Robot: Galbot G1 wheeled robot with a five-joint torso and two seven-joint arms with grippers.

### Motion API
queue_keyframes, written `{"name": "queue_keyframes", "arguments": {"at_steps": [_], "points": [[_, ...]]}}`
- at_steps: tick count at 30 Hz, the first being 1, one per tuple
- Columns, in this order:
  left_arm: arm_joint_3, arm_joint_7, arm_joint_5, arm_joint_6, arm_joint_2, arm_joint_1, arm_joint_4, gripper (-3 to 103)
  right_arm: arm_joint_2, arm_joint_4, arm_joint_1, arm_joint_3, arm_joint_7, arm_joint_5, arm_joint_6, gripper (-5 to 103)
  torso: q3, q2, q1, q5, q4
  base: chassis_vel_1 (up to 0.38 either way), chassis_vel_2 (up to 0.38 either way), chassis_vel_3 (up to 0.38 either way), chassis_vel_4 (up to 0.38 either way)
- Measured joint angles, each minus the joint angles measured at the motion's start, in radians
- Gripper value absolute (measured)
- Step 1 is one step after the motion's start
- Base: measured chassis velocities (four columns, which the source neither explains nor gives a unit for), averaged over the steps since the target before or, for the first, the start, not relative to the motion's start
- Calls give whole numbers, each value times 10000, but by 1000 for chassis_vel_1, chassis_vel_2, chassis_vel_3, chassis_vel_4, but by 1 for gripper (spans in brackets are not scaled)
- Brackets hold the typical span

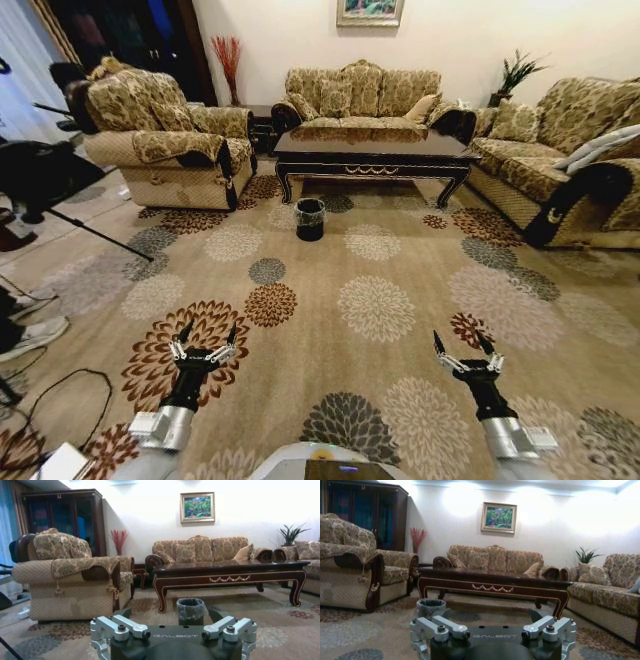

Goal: Move to the front of the table and pick up the trash from the floor, then place it into the trash bin.

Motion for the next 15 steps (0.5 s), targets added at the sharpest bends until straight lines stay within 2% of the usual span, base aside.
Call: {"name": "queue_keyframes", "arguments": {"at_steps": [15], "points": [[0, 0, 0, 0, 0, 0, 0, 100, 0, 0, 0, 0, 0, 0, 0, 100, 410, 674, 260, 0, 0, 0, 0, 0, 0]]}}
